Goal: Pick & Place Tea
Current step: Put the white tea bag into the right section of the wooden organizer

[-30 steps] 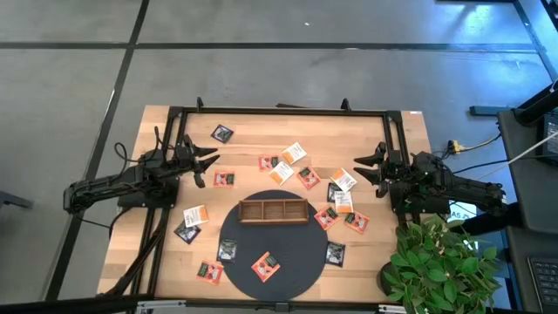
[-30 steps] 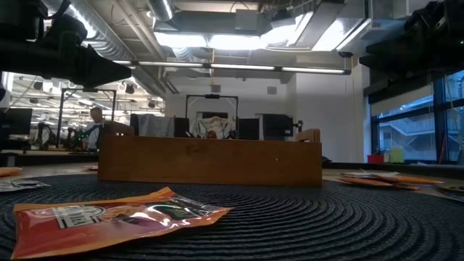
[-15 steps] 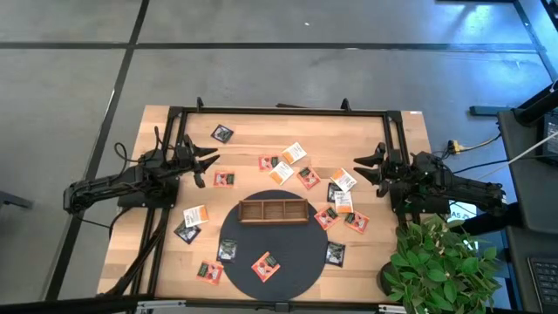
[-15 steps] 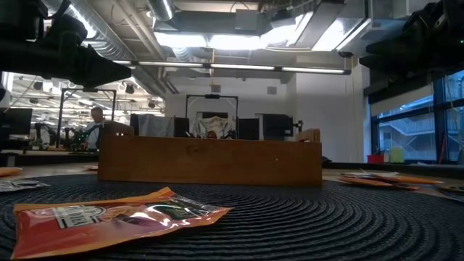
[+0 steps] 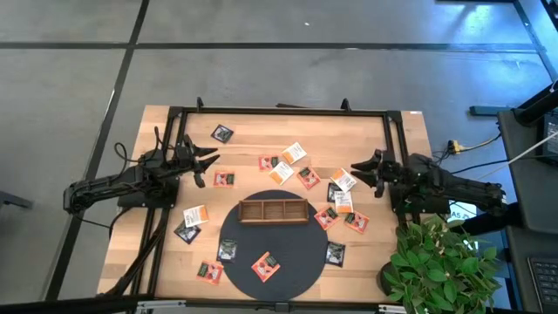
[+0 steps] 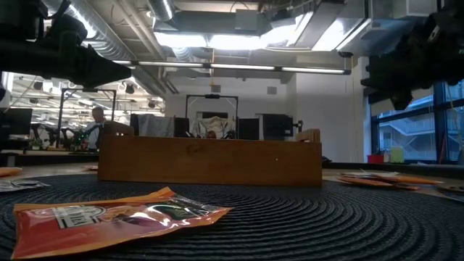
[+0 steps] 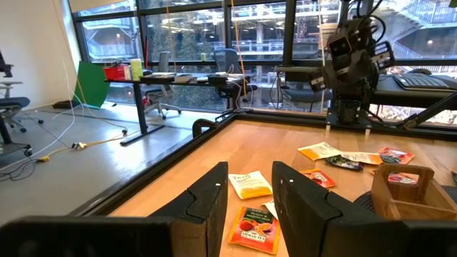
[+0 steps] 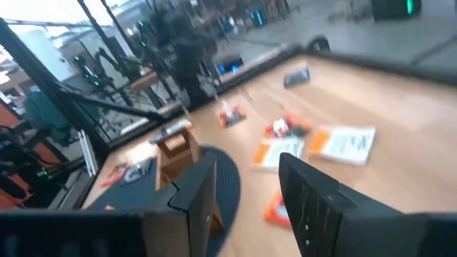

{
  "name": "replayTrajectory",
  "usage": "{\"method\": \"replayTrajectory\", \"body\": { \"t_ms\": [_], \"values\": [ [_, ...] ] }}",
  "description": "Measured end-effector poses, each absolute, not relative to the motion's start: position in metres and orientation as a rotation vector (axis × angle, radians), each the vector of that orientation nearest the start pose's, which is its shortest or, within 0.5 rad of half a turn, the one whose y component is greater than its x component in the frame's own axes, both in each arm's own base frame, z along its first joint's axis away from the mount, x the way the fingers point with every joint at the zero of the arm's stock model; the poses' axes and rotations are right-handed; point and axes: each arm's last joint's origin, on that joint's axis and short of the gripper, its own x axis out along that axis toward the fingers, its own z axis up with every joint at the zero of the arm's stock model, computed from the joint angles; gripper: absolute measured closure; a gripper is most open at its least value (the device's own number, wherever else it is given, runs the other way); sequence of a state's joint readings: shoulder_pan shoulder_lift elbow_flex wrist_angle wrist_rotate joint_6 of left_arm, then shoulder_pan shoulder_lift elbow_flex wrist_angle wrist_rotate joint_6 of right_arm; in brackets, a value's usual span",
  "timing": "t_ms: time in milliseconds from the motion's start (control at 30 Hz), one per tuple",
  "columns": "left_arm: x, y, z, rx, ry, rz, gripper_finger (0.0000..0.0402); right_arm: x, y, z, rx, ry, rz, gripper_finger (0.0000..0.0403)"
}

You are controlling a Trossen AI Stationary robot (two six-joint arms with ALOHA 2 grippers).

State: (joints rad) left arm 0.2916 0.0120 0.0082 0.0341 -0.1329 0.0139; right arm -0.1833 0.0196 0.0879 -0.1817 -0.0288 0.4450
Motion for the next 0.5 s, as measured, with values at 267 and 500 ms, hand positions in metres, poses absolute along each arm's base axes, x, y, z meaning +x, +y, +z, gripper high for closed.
{"method": "replayTrajectory", "body": {
  "t_ms": [267,500],
  "values": [
    [0.0924,0.0319,0.1686,0.016,-0.027,0.429,0.0295,0.0915,-0.0161,0.1695,0.483,0.107,-0.186,0.0247],
    [0.0924,0.0319,0.1687,0.016,-0.027,0.429,0.0295,0.0923,-0.0168,0.1714,0.625,0.07,-0.208,0.0247]
  ]
}}
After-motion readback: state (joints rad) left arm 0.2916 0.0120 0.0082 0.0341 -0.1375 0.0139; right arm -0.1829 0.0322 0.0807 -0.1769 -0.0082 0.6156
